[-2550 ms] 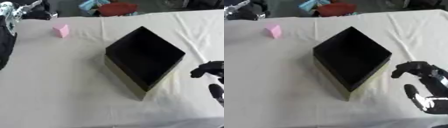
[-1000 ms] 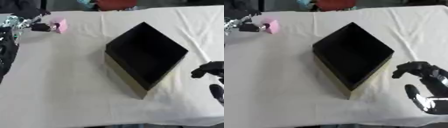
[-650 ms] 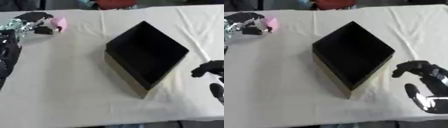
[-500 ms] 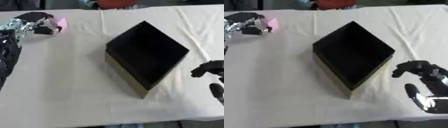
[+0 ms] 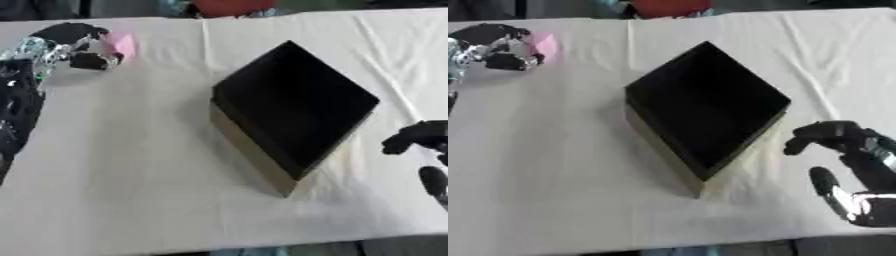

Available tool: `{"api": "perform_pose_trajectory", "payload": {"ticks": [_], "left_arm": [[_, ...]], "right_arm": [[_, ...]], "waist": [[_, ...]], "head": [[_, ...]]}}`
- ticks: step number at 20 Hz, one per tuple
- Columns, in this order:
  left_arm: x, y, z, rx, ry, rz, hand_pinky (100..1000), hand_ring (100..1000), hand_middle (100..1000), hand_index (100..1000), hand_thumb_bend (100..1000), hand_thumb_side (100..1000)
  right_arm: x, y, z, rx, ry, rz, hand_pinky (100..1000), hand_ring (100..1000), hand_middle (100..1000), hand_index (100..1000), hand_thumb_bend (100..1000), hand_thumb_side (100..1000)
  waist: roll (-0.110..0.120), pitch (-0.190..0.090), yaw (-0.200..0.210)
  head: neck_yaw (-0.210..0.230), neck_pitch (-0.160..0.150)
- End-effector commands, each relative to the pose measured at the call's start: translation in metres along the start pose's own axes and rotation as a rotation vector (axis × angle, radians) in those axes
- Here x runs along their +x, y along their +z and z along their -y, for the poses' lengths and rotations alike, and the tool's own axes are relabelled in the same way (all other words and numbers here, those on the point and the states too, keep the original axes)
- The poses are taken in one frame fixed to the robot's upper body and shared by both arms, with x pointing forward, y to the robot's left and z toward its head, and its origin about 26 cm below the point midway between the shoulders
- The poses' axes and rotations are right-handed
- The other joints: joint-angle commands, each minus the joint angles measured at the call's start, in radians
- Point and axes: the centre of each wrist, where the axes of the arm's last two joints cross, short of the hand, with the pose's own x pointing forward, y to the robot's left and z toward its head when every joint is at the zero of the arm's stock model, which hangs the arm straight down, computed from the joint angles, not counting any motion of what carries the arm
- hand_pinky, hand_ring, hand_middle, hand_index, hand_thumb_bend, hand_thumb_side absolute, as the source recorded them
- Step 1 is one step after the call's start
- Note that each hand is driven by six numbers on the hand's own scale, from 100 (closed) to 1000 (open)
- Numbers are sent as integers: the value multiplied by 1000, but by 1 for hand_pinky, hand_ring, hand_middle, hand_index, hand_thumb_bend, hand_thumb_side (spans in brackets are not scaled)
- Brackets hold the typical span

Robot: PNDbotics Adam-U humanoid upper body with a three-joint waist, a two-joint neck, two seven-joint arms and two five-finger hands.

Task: Pick up objects on the table and place them in the box.

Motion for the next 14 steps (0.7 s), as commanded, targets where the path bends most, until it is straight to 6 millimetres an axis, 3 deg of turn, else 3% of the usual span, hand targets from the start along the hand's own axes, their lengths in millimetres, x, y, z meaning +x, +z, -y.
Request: {"api": "perform_pose_trajectory", "payload": {"ticks": [1, 3, 6, 8, 14], "left_arm": [[0, 0, -5, 30, 18, 9, 701, 651, 776, 936, 193, 677], [1, 0, -3, 38, 35, 21, 693, 630, 743, 919, 153, 587], [4, -1, -1, 55, 71, 40, 683, 608, 706, 903, 100, 561], [6, -1, -1, 72, 96, 50, 681, 605, 701, 903, 100, 687], [9, -2, -12, 143, 131, 53, 690, 630, 752, 925, 100, 798]], "right_arm": [[4, -2, 5, 126, 101, 93, 734, 664, 596, 833, 100, 376], [4, -2, 5, 125, 100, 93, 734, 664, 596, 833, 100, 376], [4, -2, 5, 125, 100, 93, 734, 664, 596, 833, 100, 376], [4, -2, 5, 124, 100, 94, 734, 664, 596, 833, 100, 376], [4, -2, 5, 124, 99, 94, 734, 664, 596, 834, 100, 375]], "waist": [[-1, -13, 1], [-1, -12, 1], [-3, -11, 1], [-4, -12, 1], [-7, -15, -2]], "head": [[-4, 7], [-4, 7], [-5, 7], [-5, 7], [-5, 7]]}}
